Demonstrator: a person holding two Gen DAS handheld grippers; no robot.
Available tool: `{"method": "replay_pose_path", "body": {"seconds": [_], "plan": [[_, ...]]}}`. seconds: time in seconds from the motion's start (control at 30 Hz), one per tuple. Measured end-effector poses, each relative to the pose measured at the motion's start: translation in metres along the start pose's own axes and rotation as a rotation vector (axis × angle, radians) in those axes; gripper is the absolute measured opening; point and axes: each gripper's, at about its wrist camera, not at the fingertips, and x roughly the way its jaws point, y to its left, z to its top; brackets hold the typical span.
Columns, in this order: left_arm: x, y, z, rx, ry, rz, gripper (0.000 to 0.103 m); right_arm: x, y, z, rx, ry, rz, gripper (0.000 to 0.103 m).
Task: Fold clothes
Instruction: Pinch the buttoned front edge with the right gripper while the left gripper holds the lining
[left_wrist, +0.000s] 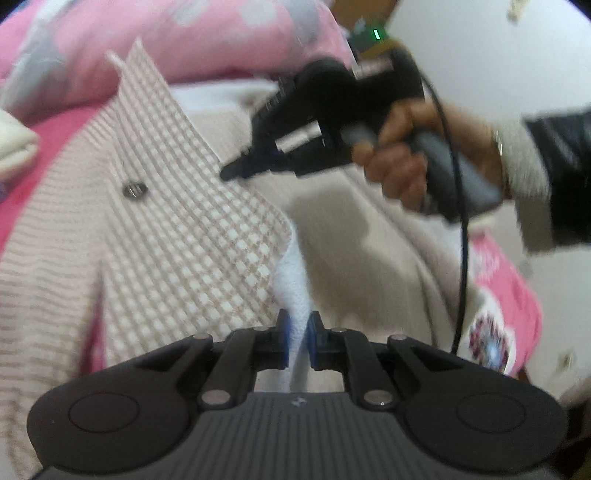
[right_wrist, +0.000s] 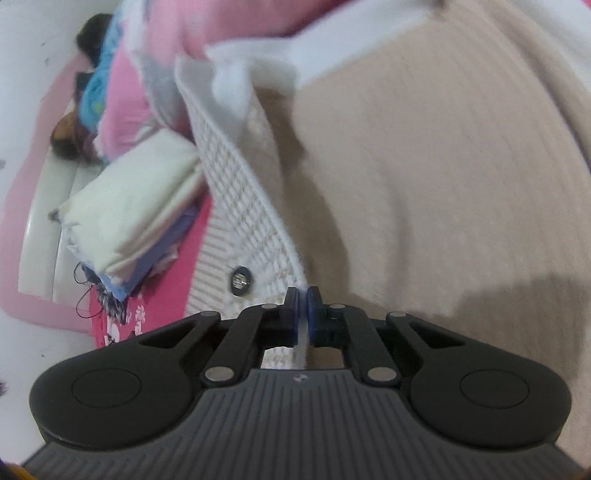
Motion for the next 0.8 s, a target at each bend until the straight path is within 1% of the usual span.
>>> {"method": "replay_pose_path", "body": {"seconds": [0.07, 0.13, 0.17, 0.23, 0.3, 0.33, 0.37, 0.4, 0.43, 0.53, 0.6, 0.67, 0.73, 0.8], "plan": [[0.012, -0.001, -0.006, 0.024, 0.037, 0.003, 0.010, 0.005, -0.014, -0.003, 0.040, 0.026, 0.040, 0.007], [0.018, 0.003, -0.010, 0.023, 0.061, 0.006, 0.010, 0.014, -0.023, -0.006, 0.060, 0.063, 0.063, 0.011], [0.020, 0.006, -0.011, 0.017, 0.070, 0.007, 0.010, 0.018, -0.025, -0.008, 0.062, 0.079, 0.059, 0.012], [0.023, 0.013, -0.009, 0.009, 0.085, 0.013, 0.010, 0.025, -0.028, -0.014, 0.058, 0.115, 0.054, 0.019], [0.026, 0.016, -0.010, 0.007, 0.102, 0.015, 0.010, 0.035, -0.028, -0.023, 0.033, 0.158, 0.031, 0.022], [0.028, 0.017, -0.011, 0.006, 0.111, 0.017, 0.010, 0.037, -0.025, -0.027, 0.006, 0.169, 0.016, 0.022], [0.028, 0.018, -0.010, 0.001, 0.113, 0.016, 0.010, 0.039, -0.022, -0.032, -0.030, 0.174, -0.006, 0.019], [0.026, 0.019, -0.008, -0.009, 0.106, 0.011, 0.010, 0.035, -0.018, -0.035, -0.058, 0.165, -0.006, 0.011], [0.025, 0.019, -0.004, -0.025, 0.094, 0.005, 0.010, 0.031, -0.014, -0.038, -0.086, 0.155, -0.004, 0.008], [0.022, 0.014, 0.008, -0.101, 0.049, -0.020, 0.010, 0.014, -0.004, -0.042, -0.143, 0.109, 0.028, 0.007], [0.024, 0.011, 0.007, -0.117, 0.050, -0.012, 0.013, 0.008, -0.010, -0.044, -0.134, 0.102, 0.006, 0.006], [0.023, 0.016, 0.008, -0.137, 0.068, 0.013, 0.025, 0.013, -0.022, -0.046, -0.102, 0.126, -0.037, 0.006], [0.006, 0.027, 0.007, -0.191, 0.065, 0.038, 0.025, 0.021, -0.030, -0.049, -0.080, 0.152, -0.058, 0.007], [-0.022, 0.043, 0.003, -0.244, 0.038, 0.053, 0.029, 0.029, -0.033, -0.052, -0.071, 0.164, -0.071, 0.009]]}}
